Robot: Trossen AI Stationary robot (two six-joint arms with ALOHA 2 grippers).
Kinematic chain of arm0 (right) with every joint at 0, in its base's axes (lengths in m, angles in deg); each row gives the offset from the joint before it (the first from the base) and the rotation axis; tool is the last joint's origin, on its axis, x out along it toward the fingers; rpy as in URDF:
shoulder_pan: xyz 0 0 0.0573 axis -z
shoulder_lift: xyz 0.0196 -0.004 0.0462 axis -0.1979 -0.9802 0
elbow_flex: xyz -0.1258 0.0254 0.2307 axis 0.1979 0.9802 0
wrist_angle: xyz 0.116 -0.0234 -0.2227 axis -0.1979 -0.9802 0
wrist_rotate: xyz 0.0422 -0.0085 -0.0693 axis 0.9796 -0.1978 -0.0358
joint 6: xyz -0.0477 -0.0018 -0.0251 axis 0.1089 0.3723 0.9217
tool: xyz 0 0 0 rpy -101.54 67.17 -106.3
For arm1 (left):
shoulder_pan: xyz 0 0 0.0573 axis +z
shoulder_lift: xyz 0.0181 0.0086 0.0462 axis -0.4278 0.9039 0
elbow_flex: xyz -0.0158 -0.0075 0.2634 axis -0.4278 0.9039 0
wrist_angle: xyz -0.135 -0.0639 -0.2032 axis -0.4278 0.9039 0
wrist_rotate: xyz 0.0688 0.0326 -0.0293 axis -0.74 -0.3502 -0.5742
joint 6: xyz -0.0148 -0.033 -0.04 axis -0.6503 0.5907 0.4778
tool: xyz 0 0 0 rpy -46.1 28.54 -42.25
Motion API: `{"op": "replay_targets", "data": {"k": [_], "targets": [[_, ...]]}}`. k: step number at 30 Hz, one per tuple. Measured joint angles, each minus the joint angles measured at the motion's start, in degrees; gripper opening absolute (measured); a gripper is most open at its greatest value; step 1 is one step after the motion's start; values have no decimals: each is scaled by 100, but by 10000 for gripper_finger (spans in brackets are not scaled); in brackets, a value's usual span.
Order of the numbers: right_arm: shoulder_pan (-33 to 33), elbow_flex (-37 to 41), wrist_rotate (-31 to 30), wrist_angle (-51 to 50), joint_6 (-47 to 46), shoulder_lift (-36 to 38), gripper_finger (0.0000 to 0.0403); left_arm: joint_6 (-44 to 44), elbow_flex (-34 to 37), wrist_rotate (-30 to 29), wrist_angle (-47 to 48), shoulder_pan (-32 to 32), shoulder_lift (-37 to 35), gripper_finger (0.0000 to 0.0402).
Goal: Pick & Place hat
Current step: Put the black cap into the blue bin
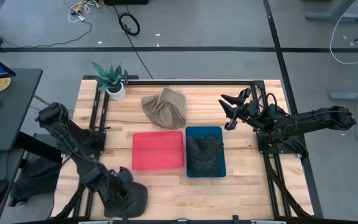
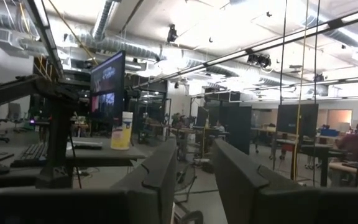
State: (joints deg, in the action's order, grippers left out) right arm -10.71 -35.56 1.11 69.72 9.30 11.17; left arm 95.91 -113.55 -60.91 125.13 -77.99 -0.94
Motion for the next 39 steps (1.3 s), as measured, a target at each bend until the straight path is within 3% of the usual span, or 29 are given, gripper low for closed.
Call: {"op": "replay_targets", "data": {"k": [5, 18, 34, 39], "targets": [[2, 2, 0, -110, 18, 0, 111, 412, 0, 225, -95, -157, 198, 209], [2, 2, 1, -294, -54, 0, 111, 360, 7, 440, -549, -145, 800, 209], [0, 2, 2, -626, -328, 0, 111, 73, 7, 463, -433, -152, 812, 209], [1, 2, 2, -690, -414, 0, 111, 104, 7, 823, -387, -151, 812, 209]]}}
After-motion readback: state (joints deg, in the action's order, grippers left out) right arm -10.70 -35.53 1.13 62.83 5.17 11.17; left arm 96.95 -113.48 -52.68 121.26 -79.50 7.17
